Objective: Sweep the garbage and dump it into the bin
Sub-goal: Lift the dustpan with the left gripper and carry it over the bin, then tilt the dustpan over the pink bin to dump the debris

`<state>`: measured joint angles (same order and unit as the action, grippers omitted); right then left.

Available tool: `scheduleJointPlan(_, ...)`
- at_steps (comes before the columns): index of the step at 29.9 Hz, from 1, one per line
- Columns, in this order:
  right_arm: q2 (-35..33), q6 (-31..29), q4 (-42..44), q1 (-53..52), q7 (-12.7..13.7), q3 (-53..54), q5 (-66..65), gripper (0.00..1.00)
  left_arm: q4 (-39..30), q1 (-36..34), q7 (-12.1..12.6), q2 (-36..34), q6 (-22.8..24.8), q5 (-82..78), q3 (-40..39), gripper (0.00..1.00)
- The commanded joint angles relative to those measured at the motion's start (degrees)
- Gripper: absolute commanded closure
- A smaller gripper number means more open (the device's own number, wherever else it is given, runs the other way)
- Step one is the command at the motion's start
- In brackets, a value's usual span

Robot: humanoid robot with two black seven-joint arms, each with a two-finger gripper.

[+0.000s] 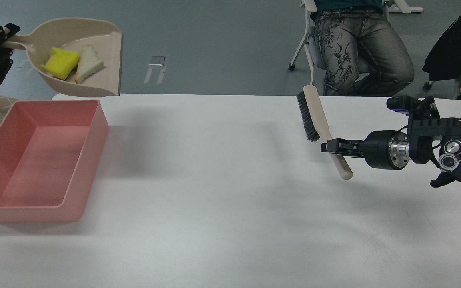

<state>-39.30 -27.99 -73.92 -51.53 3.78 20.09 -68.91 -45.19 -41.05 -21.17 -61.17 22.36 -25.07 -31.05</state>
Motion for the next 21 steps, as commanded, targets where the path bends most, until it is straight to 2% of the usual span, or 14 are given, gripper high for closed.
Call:
scheduleJointPlan(1,0.0,0.0,0.0,0.2,0.0,0.0,0.0,1.0,0.6,3.2,-2.5,-3.0,1.3,-0.1,0.2,1.0)
scheduleJointPlan(10,0.0,0.0,-0.6,0.0,0.0,0.0,0.0,1.0,1.3,8.5,-6.8,-7.2,1.5,-0.9,0.8,1.0)
scheduleJointPlan(17,0.0,0.0,-1.1,-0.1,0.0,0.1,0.0,1.0,1.6,11.2,-6.8,-10.6,2.2,-1.6,0.9,1.0)
scheduleJointPlan(21,0.0,0.0,-1.1,-0.1,0.0,0.1,0.0,1.0,2.2,15.6,-6.8,-11.3,1.4,-1.7,0.9,1.0)
